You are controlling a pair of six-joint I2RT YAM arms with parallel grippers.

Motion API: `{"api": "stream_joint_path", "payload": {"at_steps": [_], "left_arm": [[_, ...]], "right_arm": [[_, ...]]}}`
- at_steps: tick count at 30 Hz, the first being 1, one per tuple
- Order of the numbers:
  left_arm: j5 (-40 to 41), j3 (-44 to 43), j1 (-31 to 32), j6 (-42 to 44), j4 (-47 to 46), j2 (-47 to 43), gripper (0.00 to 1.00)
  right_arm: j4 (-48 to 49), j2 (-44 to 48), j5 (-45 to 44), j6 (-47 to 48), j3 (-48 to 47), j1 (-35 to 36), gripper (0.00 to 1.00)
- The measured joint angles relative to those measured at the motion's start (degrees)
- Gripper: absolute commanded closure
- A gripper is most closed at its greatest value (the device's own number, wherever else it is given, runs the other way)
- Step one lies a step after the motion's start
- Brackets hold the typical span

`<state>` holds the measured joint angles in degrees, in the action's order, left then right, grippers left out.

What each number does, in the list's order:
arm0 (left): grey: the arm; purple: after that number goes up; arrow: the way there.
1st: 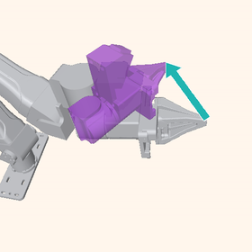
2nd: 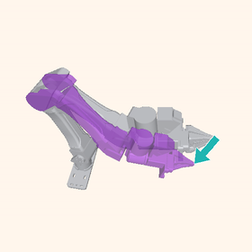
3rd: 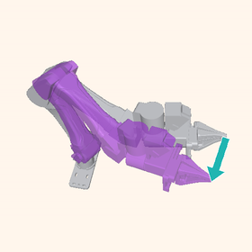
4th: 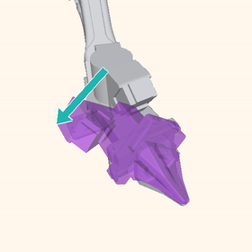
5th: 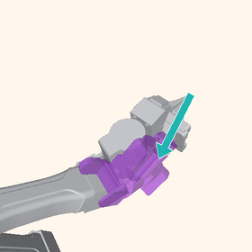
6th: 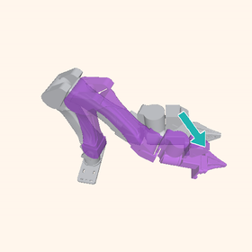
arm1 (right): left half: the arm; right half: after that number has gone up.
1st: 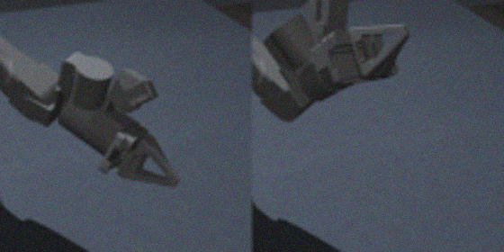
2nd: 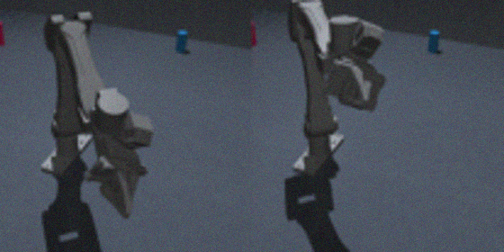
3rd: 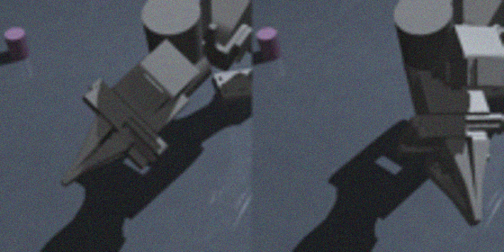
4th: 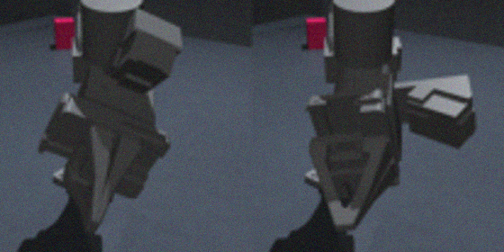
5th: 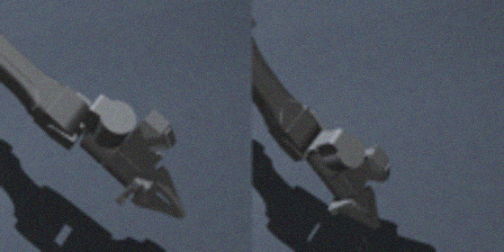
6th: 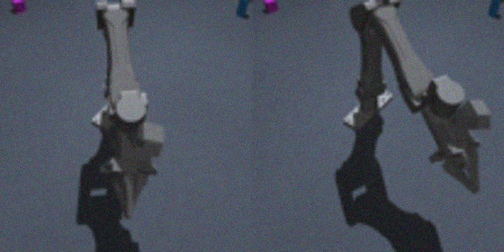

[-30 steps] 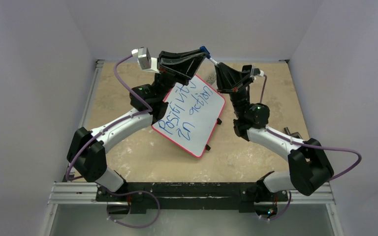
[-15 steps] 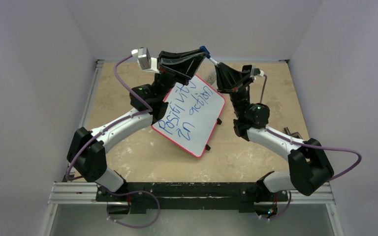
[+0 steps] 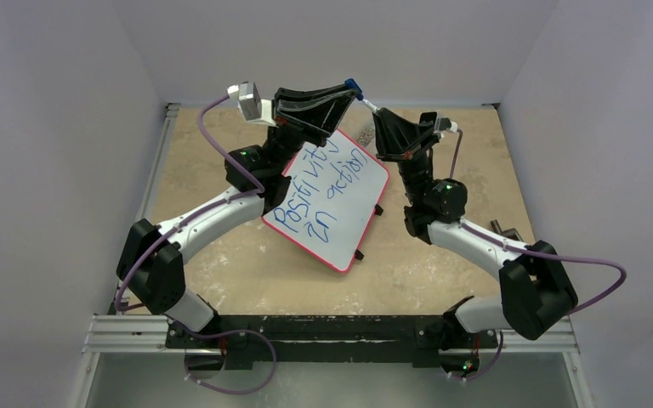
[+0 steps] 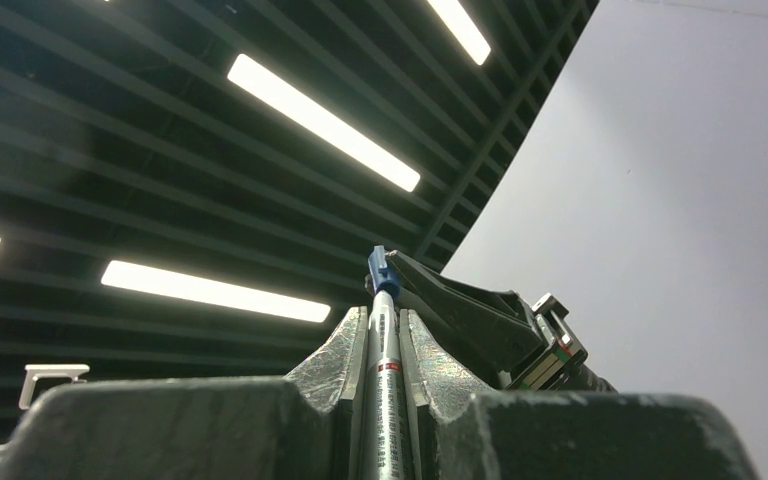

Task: Write a sentence on the whiteboard
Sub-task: Close the whiteboard marker at the center of the board.

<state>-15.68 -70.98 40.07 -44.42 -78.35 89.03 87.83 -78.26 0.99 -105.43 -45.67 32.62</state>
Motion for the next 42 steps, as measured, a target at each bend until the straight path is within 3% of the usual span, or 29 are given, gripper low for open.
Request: {"api": "stream_joint_path", "payload": {"at_steps": [22,42], "left_arm": [[-0.5,-3.2,0.4,-1.1,-0.7,3.5,1.0],[2.5,-15.0,0.6,-3.1,-4.5,9.8,1.0]], "right_arm": [[-0.3,-1.9,-1.2,-0.2,-2.8,0.3,1.0],[-1.4,-9.1,-0.6,-1.0,-18.6,1.3,1.0]]}}
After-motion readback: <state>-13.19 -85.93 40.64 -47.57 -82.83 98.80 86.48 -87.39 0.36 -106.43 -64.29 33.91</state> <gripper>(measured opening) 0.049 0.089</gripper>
